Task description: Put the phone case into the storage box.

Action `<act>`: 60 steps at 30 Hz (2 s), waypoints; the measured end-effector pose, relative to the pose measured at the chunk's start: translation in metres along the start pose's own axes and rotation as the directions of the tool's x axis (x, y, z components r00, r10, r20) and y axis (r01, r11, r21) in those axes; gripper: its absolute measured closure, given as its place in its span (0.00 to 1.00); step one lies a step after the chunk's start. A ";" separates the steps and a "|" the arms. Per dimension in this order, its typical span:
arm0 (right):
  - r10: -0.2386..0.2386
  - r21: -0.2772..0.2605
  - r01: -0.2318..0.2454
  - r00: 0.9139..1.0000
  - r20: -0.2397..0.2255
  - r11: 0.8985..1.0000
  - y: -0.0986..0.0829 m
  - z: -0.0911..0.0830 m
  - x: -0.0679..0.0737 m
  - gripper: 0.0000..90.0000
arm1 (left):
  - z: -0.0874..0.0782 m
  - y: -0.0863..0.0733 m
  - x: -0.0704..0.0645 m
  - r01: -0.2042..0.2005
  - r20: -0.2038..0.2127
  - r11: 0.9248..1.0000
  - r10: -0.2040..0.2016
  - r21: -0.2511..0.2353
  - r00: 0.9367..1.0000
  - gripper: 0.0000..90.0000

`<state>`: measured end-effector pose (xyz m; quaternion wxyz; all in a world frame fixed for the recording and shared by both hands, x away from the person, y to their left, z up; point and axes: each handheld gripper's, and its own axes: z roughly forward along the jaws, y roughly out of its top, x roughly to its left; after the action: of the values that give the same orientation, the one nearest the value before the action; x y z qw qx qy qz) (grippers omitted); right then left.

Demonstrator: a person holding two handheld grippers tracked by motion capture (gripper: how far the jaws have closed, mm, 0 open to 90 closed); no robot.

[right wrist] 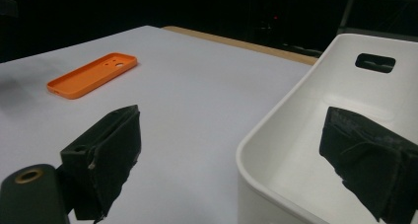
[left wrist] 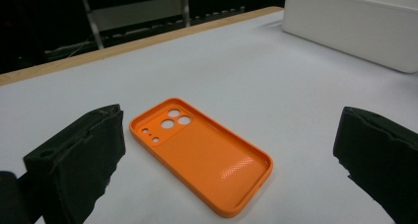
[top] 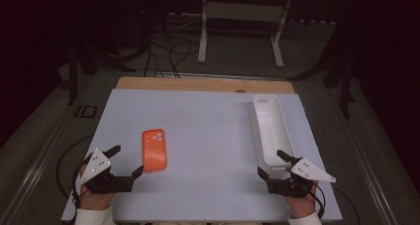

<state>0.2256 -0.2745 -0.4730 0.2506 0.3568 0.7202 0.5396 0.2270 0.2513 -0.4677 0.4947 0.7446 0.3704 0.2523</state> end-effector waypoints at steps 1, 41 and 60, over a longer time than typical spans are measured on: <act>0.000 0.000 0.000 1.000 -0.001 1.000 0.000 0.000 0.000 0.10 | 0.000 0.000 0.000 0.001 -0.003 1.000 -0.001 0.003 1.000 0.00; 0.000 0.005 -0.001 1.000 0.009 1.000 0.000 0.003 0.003 0.10 | 0.018 0.015 0.000 0.080 -0.034 0.994 -0.078 0.078 0.996 0.16; 0.003 0.006 -0.003 1.000 0.012 1.000 -0.001 0.004 0.002 0.10 | 0.058 0.019 -0.015 0.046 0.049 0.989 -0.054 0.140 0.997 0.60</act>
<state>0.2271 -0.2710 -0.4747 0.2532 0.3618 0.7197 0.5357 0.2668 0.2028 -0.4726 0.4572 0.7743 0.3924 0.1936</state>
